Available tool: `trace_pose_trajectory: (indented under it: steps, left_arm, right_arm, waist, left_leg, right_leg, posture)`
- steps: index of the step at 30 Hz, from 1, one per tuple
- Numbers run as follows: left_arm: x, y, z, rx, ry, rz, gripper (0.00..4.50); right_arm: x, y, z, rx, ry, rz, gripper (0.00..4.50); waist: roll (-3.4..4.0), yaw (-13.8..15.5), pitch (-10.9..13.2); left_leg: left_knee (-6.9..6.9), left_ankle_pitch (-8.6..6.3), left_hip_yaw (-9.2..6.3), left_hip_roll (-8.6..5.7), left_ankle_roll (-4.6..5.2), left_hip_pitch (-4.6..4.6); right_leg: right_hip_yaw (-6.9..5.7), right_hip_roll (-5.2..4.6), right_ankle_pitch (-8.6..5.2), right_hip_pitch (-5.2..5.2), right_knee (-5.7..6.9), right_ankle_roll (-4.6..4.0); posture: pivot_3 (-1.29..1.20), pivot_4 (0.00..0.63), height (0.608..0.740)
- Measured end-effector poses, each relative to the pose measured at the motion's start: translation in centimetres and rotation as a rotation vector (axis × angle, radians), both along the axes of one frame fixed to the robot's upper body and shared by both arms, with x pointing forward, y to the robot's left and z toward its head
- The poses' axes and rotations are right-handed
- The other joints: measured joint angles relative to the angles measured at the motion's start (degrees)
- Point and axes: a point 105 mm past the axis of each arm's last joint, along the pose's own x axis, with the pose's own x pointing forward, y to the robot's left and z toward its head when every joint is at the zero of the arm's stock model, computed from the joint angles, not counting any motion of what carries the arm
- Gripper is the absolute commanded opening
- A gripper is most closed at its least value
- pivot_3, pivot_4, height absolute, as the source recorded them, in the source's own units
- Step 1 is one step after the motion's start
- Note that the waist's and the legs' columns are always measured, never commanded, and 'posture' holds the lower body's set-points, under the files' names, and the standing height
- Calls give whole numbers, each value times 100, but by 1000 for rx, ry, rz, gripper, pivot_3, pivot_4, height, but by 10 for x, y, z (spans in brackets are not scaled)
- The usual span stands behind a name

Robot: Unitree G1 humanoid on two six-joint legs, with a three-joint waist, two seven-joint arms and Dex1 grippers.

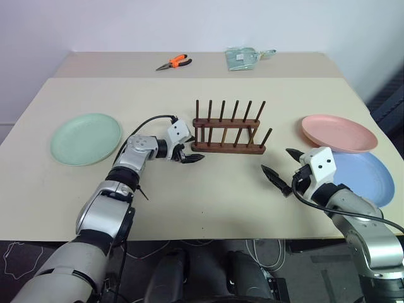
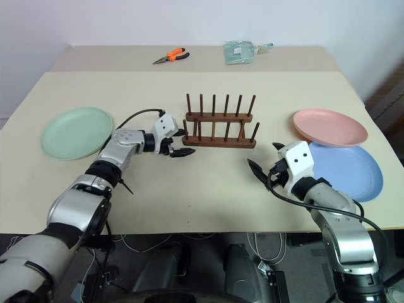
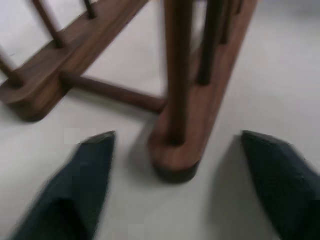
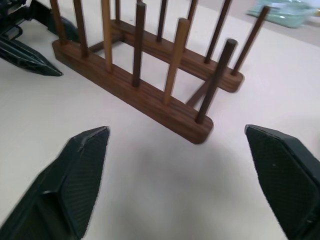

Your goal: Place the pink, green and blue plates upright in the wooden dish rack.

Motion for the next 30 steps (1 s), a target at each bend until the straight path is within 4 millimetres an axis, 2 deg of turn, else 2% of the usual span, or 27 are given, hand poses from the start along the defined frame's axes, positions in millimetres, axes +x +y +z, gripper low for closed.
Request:
trace_pose_trajectory:
  steps: [3,4,10,12,15,17,18,22,23,26,28,29,30]
  left_arm:
    - [-4,-6,-2,0,0,-40,1041]
    - [-3,-4,-2,-5,0,-27,760]
    - [-16,5,-6,-7,-27,-97,779]
    - [-25,10,-7,7,-42,-141,779]
    - [-49,19,-10,34,-64,-238,779]
    - [-61,21,-11,47,-51,-270,1843]
    - [-64,22,-10,57,-49,-274,2217]
    - [-64,29,-7,73,-43,-221,4285]
    - [-63,31,-6,74,-48,-203,4439]
    - [-67,37,-6,78,-37,-173,4439]
    - [-72,46,-7,71,-1,-142,4500]
    - [-74,53,-7,72,19,-123,4223]
    - [-78,60,-7,78,37,-108,3988]
  right_arm:
    - [-1,-2,-1,-1,4,-11,4500]
    - [0,-2,0,-1,-1,-12,4500]
    - [9,-9,3,-11,-9,-8,4500]
    - [11,-12,3,-17,-10,-6,4500]
    - [13,-24,2,-43,-4,-26,4500]
    - [15,-31,0,-49,-3,-40,4500]
    - [15,-34,-1,-55,2,-44,4500]
    - [16,-52,-4,-88,14,-76,4500]
    - [16,-55,-4,-97,15,-76,4500]
    - [13,-57,-6,-123,32,-52,4500]
    - [8,-57,-11,-130,61,-24,3960]
    - [5,-56,-14,-124,78,-6,3638]
    - [2,-54,-17,-120,97,14,3132]
  waist:
    - [0,-14,0]
    - [0,-16,0]
    - [1,-59,-1]
    - [2,-64,-1]
    - [4,-74,-2]
    - [5,-61,-2]
    - [5,-52,-2]
    - [5,-36,-3]
    - [6,-42,-3]
    - [7,-67,-3]
    - [7,-88,-3]
    - [7,-107,-4]
    - [7,-134,-4]
  left_leg:
    - [3,0,0,1,1,2]
    - [4,0,-1,2,1,4]
    - [-3,0,0,6,1,8]
    - [-5,0,0,7,0,8]
    - [-10,0,0,9,0,9]
    - [-9,0,0,9,0,9]
    - [-8,0,0,10,0,9]
    - [-6,0,1,9,0,9]
    - [-7,0,1,9,0,9]
    - [-8,0,1,10,0,11]
    - [-8,0,0,13,0,12]
    - [-8,0,0,14,0,14]
    - [-9,0,0,14,0,14]
  right_leg:
    - [0,0,0,1,1,1]
    - [0,1,1,1,4,1]
    - [1,4,1,-1,7,2]
    - [1,4,1,-1,7,2]
    - [6,2,0,-3,7,1]
    - [7,1,0,-3,7,-2]
    - [6,0,-3,-3,7,-8]
    - [7,1,-8,-3,7,-15]
    - [7,2,-6,-3,8,-13]
    - [7,4,-1,-3,9,-3]
    - [7,5,-2,-3,12,-4]
    - [8,5,-2,-3,14,-4]
    - [8,5,-4,-3,15,-7]
  posture:
    - [0,150,738]
    - [0,150,738]
    - [0,150,738]
    - [0,150,738]
    - [0,150,738]
    - [0,150,738]
    - [0,150,738]
    - [0,150,738]
    - [0,150,738]
    - [0,150,738]
    - [0,150,738]
    - [0,150,738]
    - [0,150,738]
